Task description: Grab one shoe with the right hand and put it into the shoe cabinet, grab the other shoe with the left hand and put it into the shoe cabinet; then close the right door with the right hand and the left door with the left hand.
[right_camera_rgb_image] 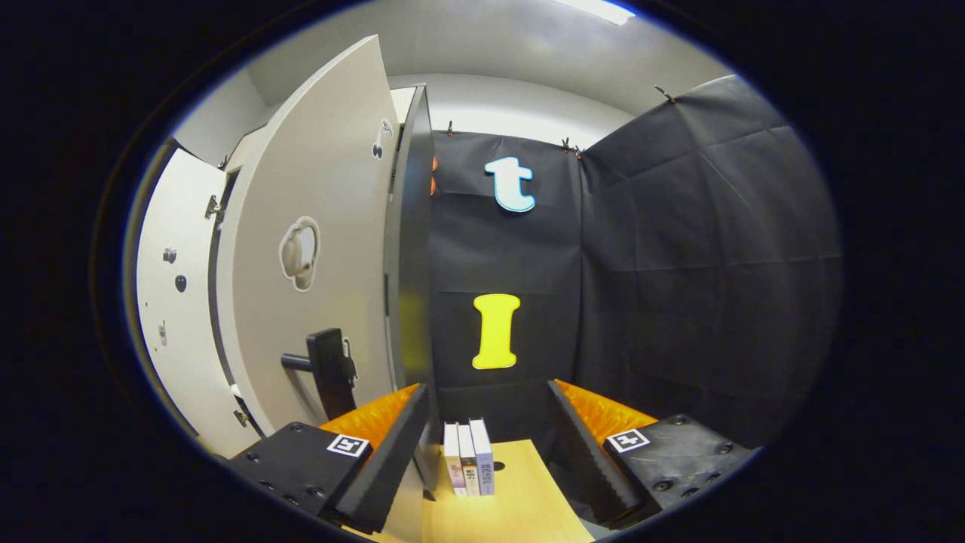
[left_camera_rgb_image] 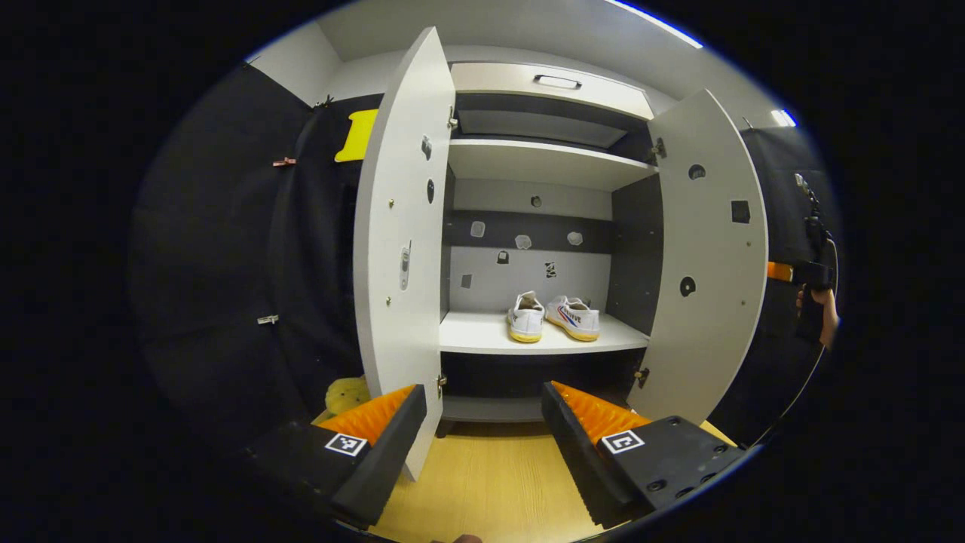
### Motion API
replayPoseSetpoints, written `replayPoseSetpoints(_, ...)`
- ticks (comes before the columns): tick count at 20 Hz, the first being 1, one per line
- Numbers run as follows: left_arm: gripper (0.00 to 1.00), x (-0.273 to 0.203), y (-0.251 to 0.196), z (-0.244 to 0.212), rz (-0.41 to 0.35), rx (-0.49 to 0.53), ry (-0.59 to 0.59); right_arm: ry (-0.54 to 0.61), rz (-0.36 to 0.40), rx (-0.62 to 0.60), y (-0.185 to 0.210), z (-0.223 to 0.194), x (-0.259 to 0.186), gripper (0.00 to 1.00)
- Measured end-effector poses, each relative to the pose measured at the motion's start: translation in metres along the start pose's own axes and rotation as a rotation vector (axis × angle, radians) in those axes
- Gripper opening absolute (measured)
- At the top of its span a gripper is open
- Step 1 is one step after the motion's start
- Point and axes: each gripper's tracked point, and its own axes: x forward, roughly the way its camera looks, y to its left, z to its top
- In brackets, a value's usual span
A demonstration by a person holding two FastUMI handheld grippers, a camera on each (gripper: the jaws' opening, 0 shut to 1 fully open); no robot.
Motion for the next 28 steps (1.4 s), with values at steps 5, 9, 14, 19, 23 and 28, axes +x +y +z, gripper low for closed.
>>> replayPoseSetpoints(5, 0.97, -0.01, 0.017, -0.004, 0.029, -0.003, 0.006, 0.027, -0.01, 0.003, 0.005, -0.002, -0.001, 0.95)
replayPoseSetpoints(9, 0.96, -0.022, 0.038, -0.006, 0.068, -0.005, 0.012, 0.031, -0.011, 0.013, 0.023, -0.003, -0.007, 0.95)
replayPoseSetpoints(14, 0.97, -0.025, 0.064, -0.005, 0.092, -0.036, 0.016, 0.053, 0.083, 0.067, 0.09, -0.013, -0.009, 0.97)
replayPoseSetpoints(19, 0.97, -0.033, 0.09, -0.005, 0.108, -0.046, 0.015, 0.073, 0.178, 0.14, 0.168, -0.025, -0.015, 0.98)
replayPoseSetpoints(23, 0.97, -0.043, 0.115, -0.011, 0.12, -0.084, 0.021, 0.128, 0.197, 0.181, 0.2, -0.059, -0.04, 0.98)
replayPoseSetpoints(28, 0.95, -0.037, 0.162, -0.01, 0.143, -0.078, 0.013, 0.25, 0.127, 0.154, 0.203, -0.127, -0.08, 0.98)
